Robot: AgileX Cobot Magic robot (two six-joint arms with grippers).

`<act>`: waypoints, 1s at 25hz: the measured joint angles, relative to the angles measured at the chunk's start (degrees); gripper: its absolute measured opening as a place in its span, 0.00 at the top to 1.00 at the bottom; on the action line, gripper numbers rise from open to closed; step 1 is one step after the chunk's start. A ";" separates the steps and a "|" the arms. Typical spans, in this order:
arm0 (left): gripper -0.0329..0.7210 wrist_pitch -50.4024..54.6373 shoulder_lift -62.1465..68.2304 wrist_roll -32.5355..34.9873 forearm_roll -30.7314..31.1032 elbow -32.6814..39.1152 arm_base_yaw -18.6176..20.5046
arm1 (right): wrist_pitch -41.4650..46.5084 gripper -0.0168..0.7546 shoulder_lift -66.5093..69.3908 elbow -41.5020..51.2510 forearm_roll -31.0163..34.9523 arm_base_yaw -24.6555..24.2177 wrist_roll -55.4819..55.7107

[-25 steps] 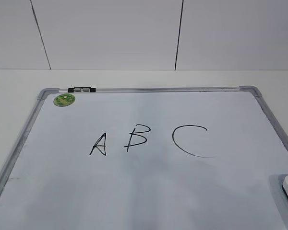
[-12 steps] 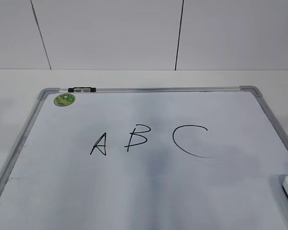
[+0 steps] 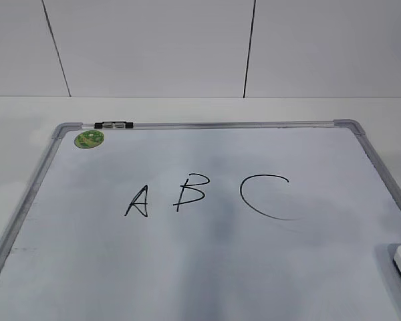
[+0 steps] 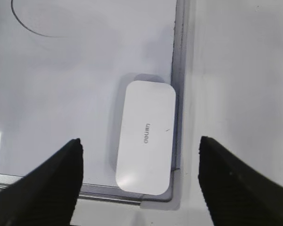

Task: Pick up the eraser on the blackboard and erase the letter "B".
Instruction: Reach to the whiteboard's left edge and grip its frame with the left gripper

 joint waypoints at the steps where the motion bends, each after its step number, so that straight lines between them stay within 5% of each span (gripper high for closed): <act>1: 0.30 -0.56 2.34 0.45 -0.46 -0.28 0.00 | 0.00 0.21 0.35 0.00 0.79 0.00 0.09; 9: 0.30 -5.21 12.51 3.87 -2.46 -0.38 0.00 | -0.12 0.21 1.49 0.00 1.97 0.00 -0.02; 16: 0.41 -9.41 19.05 7.54 -3.91 -0.73 0.00 | -0.12 0.21 1.49 0.00 2.20 0.00 -0.02; 25: 0.44 -9.48 26.78 11.55 -6.36 -6.84 -2.76 | -0.23 0.21 1.49 0.00 2.90 0.00 -0.12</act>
